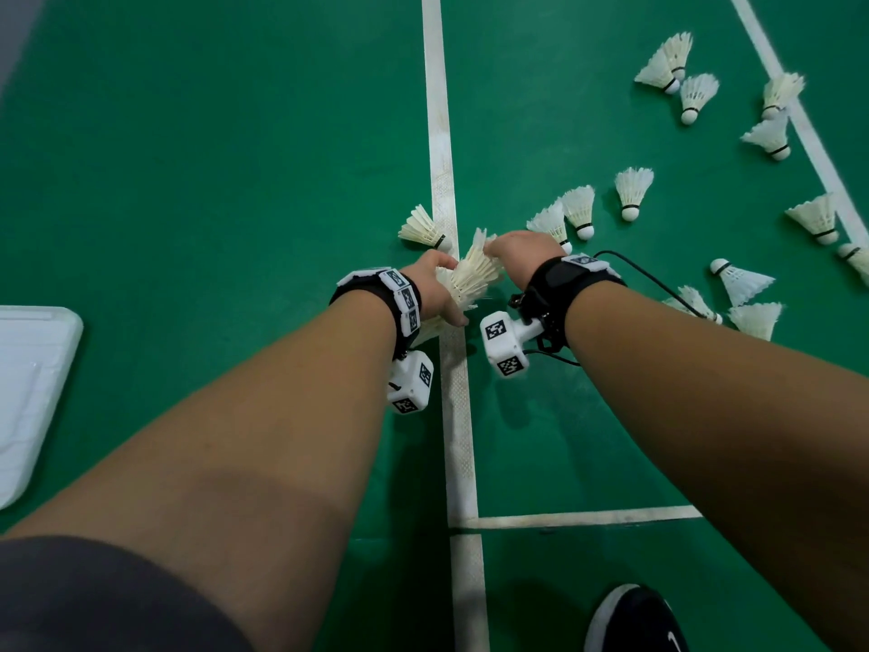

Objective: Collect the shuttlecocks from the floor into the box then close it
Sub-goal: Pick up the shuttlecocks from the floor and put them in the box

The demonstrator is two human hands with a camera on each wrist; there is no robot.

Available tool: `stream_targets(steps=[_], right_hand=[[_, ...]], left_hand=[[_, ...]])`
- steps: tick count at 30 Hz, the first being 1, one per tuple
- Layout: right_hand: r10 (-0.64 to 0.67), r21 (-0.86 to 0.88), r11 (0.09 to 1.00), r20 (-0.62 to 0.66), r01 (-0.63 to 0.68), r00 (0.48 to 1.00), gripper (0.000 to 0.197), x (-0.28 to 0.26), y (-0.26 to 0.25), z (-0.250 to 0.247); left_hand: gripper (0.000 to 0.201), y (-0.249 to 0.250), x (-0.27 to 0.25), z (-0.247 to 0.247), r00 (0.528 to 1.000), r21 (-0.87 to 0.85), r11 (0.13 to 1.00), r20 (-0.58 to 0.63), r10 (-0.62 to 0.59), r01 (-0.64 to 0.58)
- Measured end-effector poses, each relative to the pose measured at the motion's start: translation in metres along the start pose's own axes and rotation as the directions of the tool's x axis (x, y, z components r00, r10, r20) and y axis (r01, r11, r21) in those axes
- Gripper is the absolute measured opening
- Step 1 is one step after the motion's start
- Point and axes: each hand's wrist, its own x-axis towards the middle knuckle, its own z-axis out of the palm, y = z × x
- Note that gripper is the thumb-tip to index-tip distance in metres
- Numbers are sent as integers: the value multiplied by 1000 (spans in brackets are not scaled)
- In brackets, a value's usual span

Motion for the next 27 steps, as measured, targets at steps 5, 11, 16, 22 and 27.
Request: stream_targets(steps=[5,11,16,22,27], right_hand=[[70,262,962,39,-78,997,31,13,9,14],[234,417,854,226,-311,946,43,-51,18,34],[299,357,844,307,-401,903,17,-145,26,51],[314,367,803,407,-469,858,9,-243,-11,35],[286,228,862,519,-453,805,11,-295,-75,31]], left_hand=[[84,-4,1,0,999,-136,990,-14,-45,43],[65,-30,-64,39,981,-263,946,2,-196,190],[63,-56,-158,70,950,-251,916,88,-301,313],[75,-61,-273,45,936,-236,905,103,-338,353],[85,-72,-354,-9,921,-294,874,71,-383,386]])
